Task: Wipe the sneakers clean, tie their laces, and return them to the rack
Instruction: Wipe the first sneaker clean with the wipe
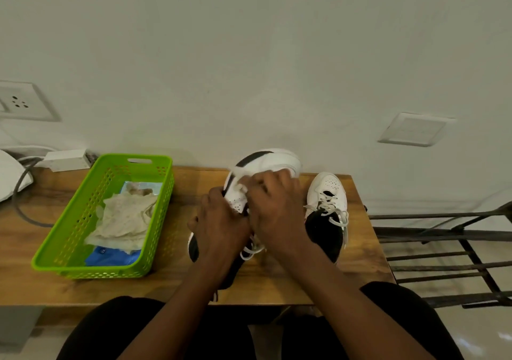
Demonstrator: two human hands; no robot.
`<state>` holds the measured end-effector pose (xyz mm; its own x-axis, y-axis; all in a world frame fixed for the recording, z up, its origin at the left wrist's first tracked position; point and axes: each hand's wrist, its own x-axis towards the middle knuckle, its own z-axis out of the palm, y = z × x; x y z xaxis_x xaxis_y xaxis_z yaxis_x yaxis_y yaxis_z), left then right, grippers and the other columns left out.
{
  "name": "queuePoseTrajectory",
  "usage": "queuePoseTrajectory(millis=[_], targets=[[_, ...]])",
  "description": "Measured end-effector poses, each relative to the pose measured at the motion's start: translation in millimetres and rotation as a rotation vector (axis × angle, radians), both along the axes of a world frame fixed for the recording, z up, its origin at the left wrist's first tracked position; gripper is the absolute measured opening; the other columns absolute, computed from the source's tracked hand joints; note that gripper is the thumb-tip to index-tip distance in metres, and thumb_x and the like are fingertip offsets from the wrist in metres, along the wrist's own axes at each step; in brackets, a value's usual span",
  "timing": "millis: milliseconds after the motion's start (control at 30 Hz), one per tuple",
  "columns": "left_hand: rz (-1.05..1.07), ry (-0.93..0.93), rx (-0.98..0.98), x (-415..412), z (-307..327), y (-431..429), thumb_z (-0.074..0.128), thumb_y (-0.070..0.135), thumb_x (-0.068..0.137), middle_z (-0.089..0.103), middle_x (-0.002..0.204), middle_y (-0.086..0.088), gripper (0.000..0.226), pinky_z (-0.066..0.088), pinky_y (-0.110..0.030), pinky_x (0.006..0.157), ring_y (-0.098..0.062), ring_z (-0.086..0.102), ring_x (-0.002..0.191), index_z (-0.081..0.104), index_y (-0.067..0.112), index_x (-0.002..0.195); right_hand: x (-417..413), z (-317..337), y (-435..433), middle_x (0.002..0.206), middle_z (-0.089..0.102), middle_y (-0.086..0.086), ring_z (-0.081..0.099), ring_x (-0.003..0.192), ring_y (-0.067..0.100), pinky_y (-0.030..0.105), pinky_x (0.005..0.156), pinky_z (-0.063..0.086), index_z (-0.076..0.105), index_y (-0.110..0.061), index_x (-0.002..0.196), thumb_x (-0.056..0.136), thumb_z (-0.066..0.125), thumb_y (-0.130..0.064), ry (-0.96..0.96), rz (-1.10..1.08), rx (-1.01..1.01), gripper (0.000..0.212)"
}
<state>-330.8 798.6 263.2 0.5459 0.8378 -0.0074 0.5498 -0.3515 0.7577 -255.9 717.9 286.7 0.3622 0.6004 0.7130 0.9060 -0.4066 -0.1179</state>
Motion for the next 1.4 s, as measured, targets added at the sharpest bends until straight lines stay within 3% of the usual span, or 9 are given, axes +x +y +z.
queuePoseTrajectory(millis=[233, 467, 667, 867, 1000, 1100, 1233, 1333, 1400], targets=[[-0.04, -0.039, -0.169, 0.3, 11.9, -3.7, 0.067, 0.083, 0.049, 0.063, 0.111, 0.005, 0.093, 0.052, -0.053, 0.089, -0.022, 0.063, 0.103, 0.048, 0.023, 0.117, 34.9, 20.9, -2.0, 0.1, 0.063, 0.003, 0.048, 0.094, 0.024, 0.039, 0.072, 0.041, 0.068, -0.014, 0.113, 0.096, 0.053, -0.02, 0.153, -0.206, 0.254, 0.024], [0.04, -0.068, -0.192, -7.0, 5.2, 1.3, 0.049, 0.059, 0.047, 0.065, 0.096, -0.001, 0.071, 0.055, -0.054, 0.082, -0.028, 0.065, 0.089, 0.054, 0.018, 0.104, 4.1, 5.0, 16.1, 0.092, 0.064, 0.002, 0.051, 0.088, 0.026, 0.038, 0.068, 0.041, 0.07, -0.014, 0.107, 0.086, 0.063, -0.012, -0.012, -0.003, -0.007, 0.023], [0.039, -0.03, -0.167, -5.5, 9.3, -7.8, 0.068, 0.083, 0.051, 0.065, 0.105, 0.004, 0.086, 0.052, -0.052, 0.088, -0.022, 0.064, 0.1, 0.054, 0.019, 0.107, 46.2, 24.1, 2.2, 0.095, 0.063, 0.003, 0.045, 0.09, 0.023, 0.039, 0.069, 0.041, 0.07, -0.016, 0.108, 0.098, 0.054, -0.024, 0.119, -0.211, 0.229, 0.021], [-0.036, -0.054, -0.064, -7.6, 1.5, -10.4, 0.064, 0.048, 0.072, 0.059, 0.098, -0.002, 0.05, 0.052, -0.049, 0.08, -0.031, 0.062, 0.097, 0.052, 0.012, 0.105, -5.1, 9.0, 25.6, 0.086, 0.063, 0.002, 0.046, 0.086, 0.025, 0.039, 0.068, 0.04, 0.074, -0.017, 0.098, 0.088, 0.049, -0.024, -0.013, 0.092, -0.048, 0.028], [0.017, -0.079, -0.122, -7.4, 8.3, -16.8, 0.068, 0.074, 0.055, 0.059, 0.106, 0.002, 0.078, 0.053, -0.052, 0.086, -0.024, 0.06, 0.103, 0.05, 0.019, 0.108, 35.1, 27.9, 17.2, 0.087, 0.064, 0.001, 0.048, 0.086, 0.026, 0.033, 0.066, 0.03, 0.073, -0.018, 0.099, 0.093, 0.059, -0.027, -0.048, -0.128, 0.079, 0.018], [0.01, -0.048, -0.114, -3.7, 10.9, -21.8, 0.067, 0.085, 0.056, 0.056, 0.112, 0.005, 0.089, 0.05, -0.053, 0.093, -0.023, 0.056, 0.112, 0.049, 0.02, 0.115, 52.1, 39.3, 6.8, 0.09, 0.064, 0.004, 0.046, 0.09, 0.027, 0.034, 0.067, 0.036, 0.072, -0.016, 0.102, 0.094, 0.054, -0.024, 0.055, -0.23, 0.158, 0.022], [-0.004, -0.052, -0.1, -4.8, 6.1, -22.6, 0.067, 0.057, 0.064, 0.057, 0.108, 0.0, 0.065, 0.05, -0.054, 0.09, -0.028, 0.058, 0.106, 0.049, 0.016, 0.112, 14.5, 28.5, 16.4, 0.087, 0.061, 0.003, 0.05, 0.087, 0.028, 0.038, 0.064, 0.043, 0.071, -0.015, 0.096, 0.08, 0.062, -0.012, 0.035, -0.06, -0.132, 0.018], [-0.002, -0.051, -0.053, -3.8, 1.6, -20.1, 0.068, 0.038, 0.077, 0.056, 0.106, -0.001, 0.043, 0.05, -0.052, 0.089, -0.027, 0.058, 0.103, 0.051, 0.014, 0.108, 2.4, 32.6, 21.3, 0.088, 0.058, 0.005, 0.051, 0.087, 0.028, 0.04, 0.063, 0.044, 0.071, -0.013, 0.089, 0.081, 0.036, -0.028, 0.121, -0.029, -0.192, 0.038], [-0.009, -0.046, -0.024, -2.4, 0.1, -19.6, 0.066, 0.041, 0.08, 0.056, 0.108, -0.001, 0.042, 0.05, -0.053, 0.089, -0.026, 0.058, 0.104, 0.053, 0.015, 0.11, -0.7, 37.7, 23.4, 0.09, 0.057, 0.008, 0.052, 0.09, 0.029, 0.04, 0.064, 0.045, 0.071, -0.011, 0.087, 0.086, 0.046, -0.039, 0.186, -0.052, -0.202, 0.038]])
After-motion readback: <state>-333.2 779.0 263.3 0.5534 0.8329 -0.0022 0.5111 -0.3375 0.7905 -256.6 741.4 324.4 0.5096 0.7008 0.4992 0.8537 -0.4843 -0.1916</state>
